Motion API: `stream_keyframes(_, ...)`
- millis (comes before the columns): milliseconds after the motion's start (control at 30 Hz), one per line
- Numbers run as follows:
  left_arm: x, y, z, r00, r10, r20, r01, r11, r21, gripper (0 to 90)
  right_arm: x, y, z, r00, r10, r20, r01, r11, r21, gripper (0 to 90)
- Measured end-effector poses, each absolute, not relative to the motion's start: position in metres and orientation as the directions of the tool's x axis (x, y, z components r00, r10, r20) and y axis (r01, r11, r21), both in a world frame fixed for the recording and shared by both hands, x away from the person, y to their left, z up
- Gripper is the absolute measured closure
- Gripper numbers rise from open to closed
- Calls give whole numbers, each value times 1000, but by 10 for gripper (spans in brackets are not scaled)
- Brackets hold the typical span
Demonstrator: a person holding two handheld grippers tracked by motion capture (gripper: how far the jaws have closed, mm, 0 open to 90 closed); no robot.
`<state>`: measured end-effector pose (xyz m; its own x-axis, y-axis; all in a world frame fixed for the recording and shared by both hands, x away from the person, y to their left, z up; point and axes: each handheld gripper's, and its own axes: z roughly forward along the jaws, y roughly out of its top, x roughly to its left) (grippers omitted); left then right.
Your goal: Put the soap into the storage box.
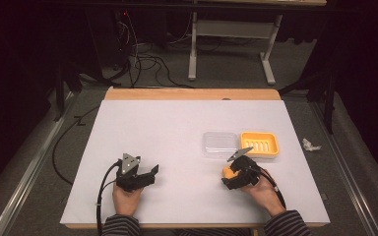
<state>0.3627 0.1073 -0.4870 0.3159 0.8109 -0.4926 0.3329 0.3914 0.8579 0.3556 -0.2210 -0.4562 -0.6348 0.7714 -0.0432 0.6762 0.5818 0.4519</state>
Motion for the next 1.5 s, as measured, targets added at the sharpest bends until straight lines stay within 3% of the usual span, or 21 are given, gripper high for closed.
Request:
stream_keyframes(933,363,107,-487,313,814,-490,334,389,859,227,342,-255,-441,-586,811,-4,645,469,603,274)
stream_keyframes(1500,363,107,-487,310,814,-491,334,390,858,228,334,-272,-432,-563,826,-17,626,440,644,276)
